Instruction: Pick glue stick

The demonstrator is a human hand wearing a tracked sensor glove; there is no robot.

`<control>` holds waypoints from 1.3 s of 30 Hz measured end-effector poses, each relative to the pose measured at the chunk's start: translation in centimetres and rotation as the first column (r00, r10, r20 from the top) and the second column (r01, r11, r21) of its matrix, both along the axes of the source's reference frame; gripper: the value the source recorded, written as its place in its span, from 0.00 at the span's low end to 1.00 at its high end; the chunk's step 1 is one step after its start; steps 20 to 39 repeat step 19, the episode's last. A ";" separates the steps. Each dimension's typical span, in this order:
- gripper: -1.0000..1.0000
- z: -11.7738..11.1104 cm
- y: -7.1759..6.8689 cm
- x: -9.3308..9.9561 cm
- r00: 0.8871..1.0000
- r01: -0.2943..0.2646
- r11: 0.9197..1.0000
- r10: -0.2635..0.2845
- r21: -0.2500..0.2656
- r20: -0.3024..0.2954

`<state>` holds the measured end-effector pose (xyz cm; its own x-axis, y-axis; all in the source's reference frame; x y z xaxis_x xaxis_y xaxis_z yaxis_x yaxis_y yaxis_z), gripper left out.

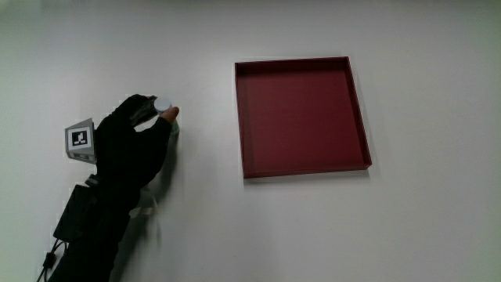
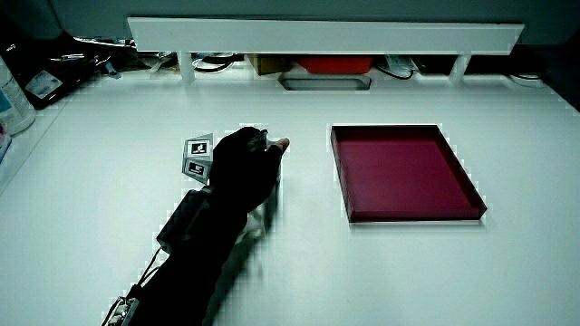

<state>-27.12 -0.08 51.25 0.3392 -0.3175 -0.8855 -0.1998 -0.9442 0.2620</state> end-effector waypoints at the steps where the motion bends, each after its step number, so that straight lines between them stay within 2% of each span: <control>1: 1.00 0.2 0.0 -0.1 1.000 -0.004 1.000 0.004 0.015 0.008; 4: 1.00 -0.1 0.1 0.0 1.000 0.002 1.000 -0.003 0.023 0.006; 6: 1.00 -0.4 0.2 0.0 1.000 0.007 0.999 -0.007 0.046 0.007; 9: 1.00 -1.3 0.0 0.5 1.000 -0.027 0.994 0.027 0.102 -0.003; 10: 1.00 -1.8 -0.2 0.9 1.000 -0.030 0.994 0.031 0.101 -0.004; 12: 1.00 -2.4 -0.6 1.7 0.997 -0.060 0.989 0.064 0.132 -0.031; 13: 1.00 -2.7 -0.8 2.1 0.997 -0.072 0.989 0.077 0.127 -0.030; 14: 1.00 -3.0 -1.1 2.7 0.993 -0.085 0.984 0.096 0.154 -0.063; 19: 1.00 -4.5 -2.3 5.9 0.977 -0.134 0.972 0.162 0.195 -0.137; 39: 1.00 -4.5 -2.3 5.9 0.977 -0.134 0.972 0.162 0.195 -0.137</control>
